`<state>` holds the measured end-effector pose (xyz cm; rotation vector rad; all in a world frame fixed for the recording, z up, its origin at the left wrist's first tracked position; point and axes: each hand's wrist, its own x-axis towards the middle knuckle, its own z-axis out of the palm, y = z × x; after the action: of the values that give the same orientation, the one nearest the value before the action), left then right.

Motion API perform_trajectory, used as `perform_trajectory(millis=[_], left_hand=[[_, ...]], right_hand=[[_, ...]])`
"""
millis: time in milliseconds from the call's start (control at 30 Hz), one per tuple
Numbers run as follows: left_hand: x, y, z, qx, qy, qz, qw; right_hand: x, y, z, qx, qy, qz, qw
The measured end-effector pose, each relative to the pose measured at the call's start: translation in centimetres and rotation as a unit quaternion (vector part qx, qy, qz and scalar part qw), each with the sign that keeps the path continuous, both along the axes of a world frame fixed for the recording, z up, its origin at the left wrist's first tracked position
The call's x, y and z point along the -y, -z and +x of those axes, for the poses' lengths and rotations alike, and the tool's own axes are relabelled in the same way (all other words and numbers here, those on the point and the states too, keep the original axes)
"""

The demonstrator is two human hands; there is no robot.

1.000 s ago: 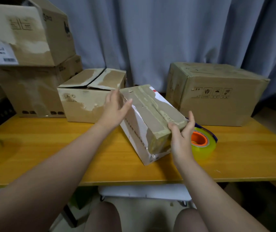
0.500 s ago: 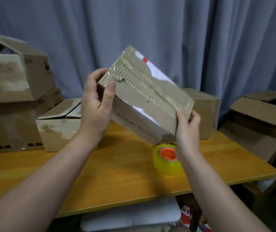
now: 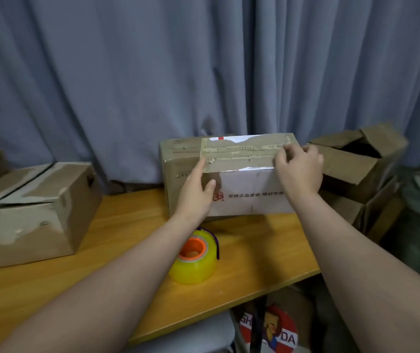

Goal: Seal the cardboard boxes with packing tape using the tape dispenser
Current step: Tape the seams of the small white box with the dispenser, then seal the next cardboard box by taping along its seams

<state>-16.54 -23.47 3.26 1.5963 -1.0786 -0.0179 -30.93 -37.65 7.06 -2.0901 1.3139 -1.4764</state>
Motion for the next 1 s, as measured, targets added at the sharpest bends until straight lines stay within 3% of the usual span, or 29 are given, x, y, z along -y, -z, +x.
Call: perform_trajectory(millis=[167, 267, 333, 433, 567, 700, 1000], left_hand=[[2.4, 3.0, -0.3, 0.045, -0.038, 0.066, 0.996], [3.0, 5.1, -0.2, 0.092, -0.067, 0.134, 0.984], [3.1, 5.6, 0.0, 0.127, -0.076, 0.166, 0.975], [3.0, 5.0, 0.8, 0.191, -0.074, 0.202, 0.958], [0.7, 3.3, 3.0, 0.225, -0.08, 0.219, 0.946], [-4.0, 1.7, 6.1, 0.241, -0.121, 0.217, 0.938], [-18.7, 1.7, 14.7, 0.195, -0.208, 0.236, 0.929]], right_hand=[[4.7, 2.7, -0.4, -0.025, -0.005, 0.026, 0.999], [5.8, 6.4, 0.6, -0.232, -0.042, 0.107, 0.966], [5.6, 8.0, 1.6, -0.28, -0.041, 0.116, 0.952], [4.4, 8.2, 3.2, -0.243, -0.046, 0.057, 0.967], [0.6, 6.9, 6.5, -0.17, -0.158, -0.045, 0.972], [-5.3, 5.1, 10.2, -0.112, -0.304, -0.083, 0.943], [-18.2, 3.7, 19.5, -0.181, -0.455, -0.056, 0.87]])
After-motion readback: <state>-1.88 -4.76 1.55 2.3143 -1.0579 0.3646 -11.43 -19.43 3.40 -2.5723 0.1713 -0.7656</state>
